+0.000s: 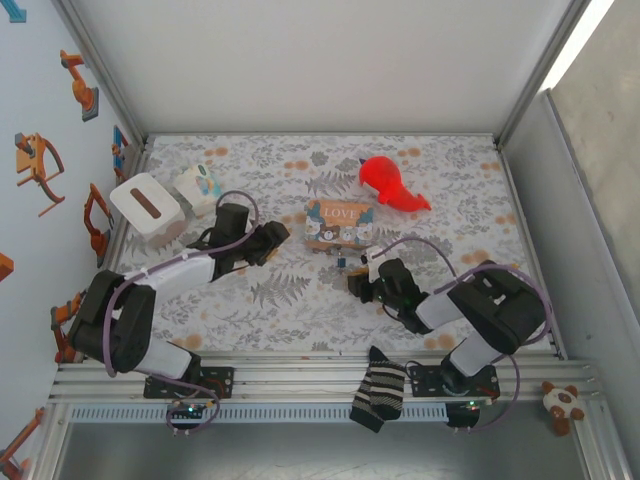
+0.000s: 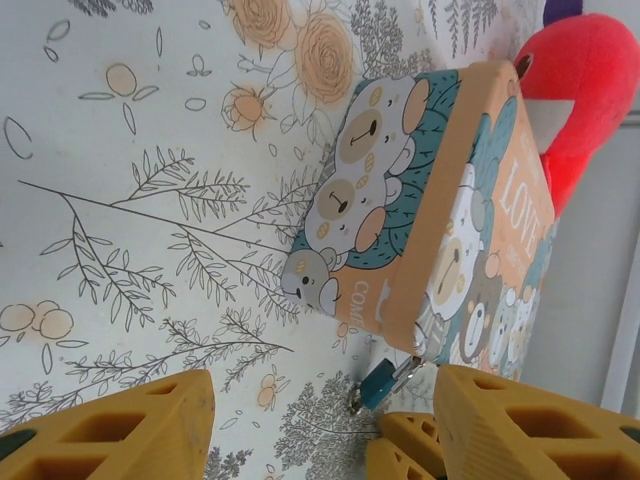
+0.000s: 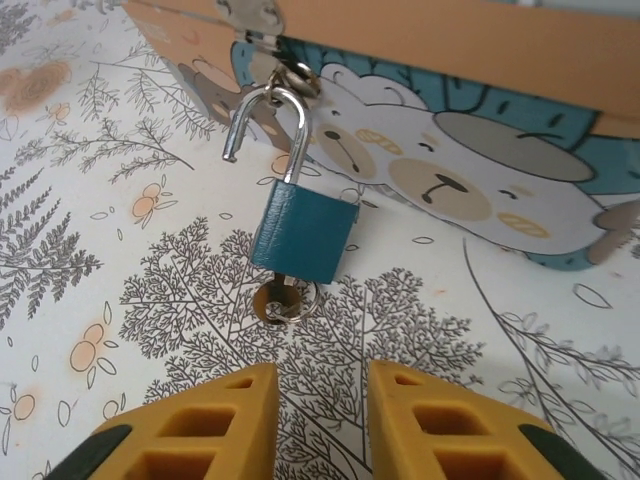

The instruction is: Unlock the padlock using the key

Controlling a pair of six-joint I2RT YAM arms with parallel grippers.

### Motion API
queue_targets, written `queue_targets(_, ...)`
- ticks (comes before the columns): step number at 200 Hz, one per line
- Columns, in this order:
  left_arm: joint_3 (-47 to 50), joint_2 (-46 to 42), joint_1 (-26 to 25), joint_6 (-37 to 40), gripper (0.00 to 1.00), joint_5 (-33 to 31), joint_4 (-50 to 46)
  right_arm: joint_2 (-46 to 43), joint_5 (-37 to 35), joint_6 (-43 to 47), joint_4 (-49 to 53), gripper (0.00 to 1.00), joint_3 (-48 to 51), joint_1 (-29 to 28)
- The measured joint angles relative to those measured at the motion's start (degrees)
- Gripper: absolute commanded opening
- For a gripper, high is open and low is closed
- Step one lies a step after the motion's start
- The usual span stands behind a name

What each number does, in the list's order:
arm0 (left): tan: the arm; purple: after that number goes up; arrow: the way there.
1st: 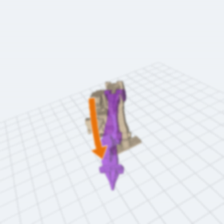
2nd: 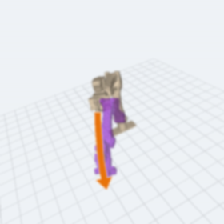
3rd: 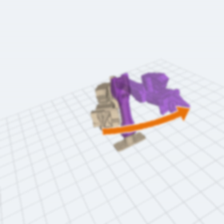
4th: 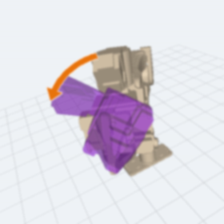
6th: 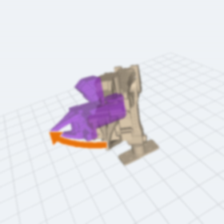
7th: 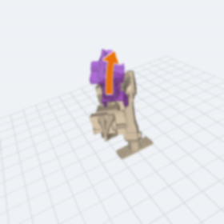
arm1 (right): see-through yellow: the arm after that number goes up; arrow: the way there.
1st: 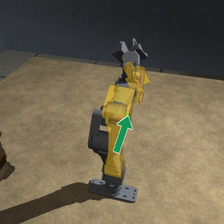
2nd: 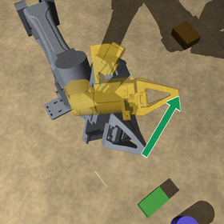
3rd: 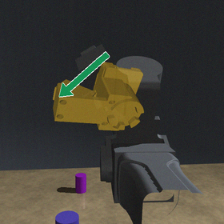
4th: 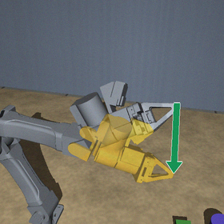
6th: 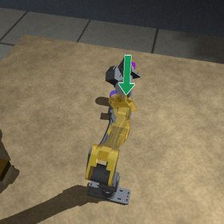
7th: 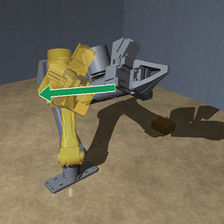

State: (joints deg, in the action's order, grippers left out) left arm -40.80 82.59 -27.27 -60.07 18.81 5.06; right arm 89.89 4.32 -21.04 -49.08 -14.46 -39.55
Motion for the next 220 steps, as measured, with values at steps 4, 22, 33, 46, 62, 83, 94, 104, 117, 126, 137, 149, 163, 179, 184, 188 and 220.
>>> queue_targets(4,-0.5,-0.3,0.0,0.9,0.64,-0.2,-0.8,-0.8,0.1,0.0,0.4,0.31,0.0,0.1)
queue_targets(22,-3.2,-1.4,0.0,4.7,0.7,-1.5,-4.9,-4.9,0.3,-0.2,2.9,0.34,0.0,0.6)
queue_targets(33,-4.8,-2.1,0.0,7.4,0.73,-2.1,-7.1,-8.0,0.5,-0.2,5.9,0.38,-0.2,0.8)
queue_targets(46,-6.3,-2.6,0.0,10.2,0.76,-2.5,-9.1,-11.8,0.7,-0.1,10.3,0.42,-1.1,0.9)
queue_targets(62,-7.5,-2.6,0.2,13.0,0.77,-2.6,-10.7,-15.4,1.2,-0.2,15.8,0.48,-3.2,1.0)
queue_targets(83,-8.8,-1.9,0.7,16.0,0.76,-2.6,-12.2,-19.1,1.8,-1.7,20.9,0.6,-5.8,1.2)
queue_targets(94,-9.3,-1.4,1.1,17.4,0.77,-2.6,-12.5,-20.9,1.9,-3.2,22.8,0.65,-6.4,1.2)
queue_targets(104,-9.6,-1.1,1.4,18.7,0.78,-2.6,-12.6,-22.5,2.2,-4.8,24.5,0.69,-6.6,1.3)
queue_targets(117,-10.2,-0.8,1.7,20.0,0.79,-2.6,-12.9,-24.2,2.3,-7.7,27.3,0.74,-6.8,1.3)
queue_targets(126,-10.9,-0.3,1.9,21.0,0.79,-2.5,-13.1,-25.0,2.4,-9.8,29.1,0.77,-7.0,1.3)
queue_targets(137,-12.3,0.7,2.0,22.1,0.79,-2.3,-13.3,-25.6,2.7,-12.1,31.0,0.78,-7.3,1.3)
queue_targets(149,-13.9,2.1,2.0,23.1,0.79,-1.6,-13.5,-25.6,3.3,-14.8,32.7,0.8,-7.5,1.3)
queue_targets(163,-16.1,4.4,2.0,24.2,0.79,-0.5,-13.7,-25.1,4.3,-17.7,33.6,0.8,-7.5,1.3)
queue_targets(179,-18.6,7.6,2.0,25.4,0.79,1.6,-14.3,-23.5,5.7,-20.6,33.8,0.87,-7.6,1.5)
queue_targets(184,-19.5,8.7,2.0,25.7,0.79,2.5,-14.6,-22.8,6.3,-21.5,33.7,0.89,-7.6,1.6)
queue_targets(188,-20.1,9.5,2.1,25.9,0.8,3.4,-14.8,-22.3,6.8,-21.9,33.7,0.91,-7.6,1.7)
queue_targets(220,-24.2,16.2,2.2,26.9,0.79,9.8,-15.5,-17.3,9.4,-25.5,31.2,0.93,-7.8,2.1)
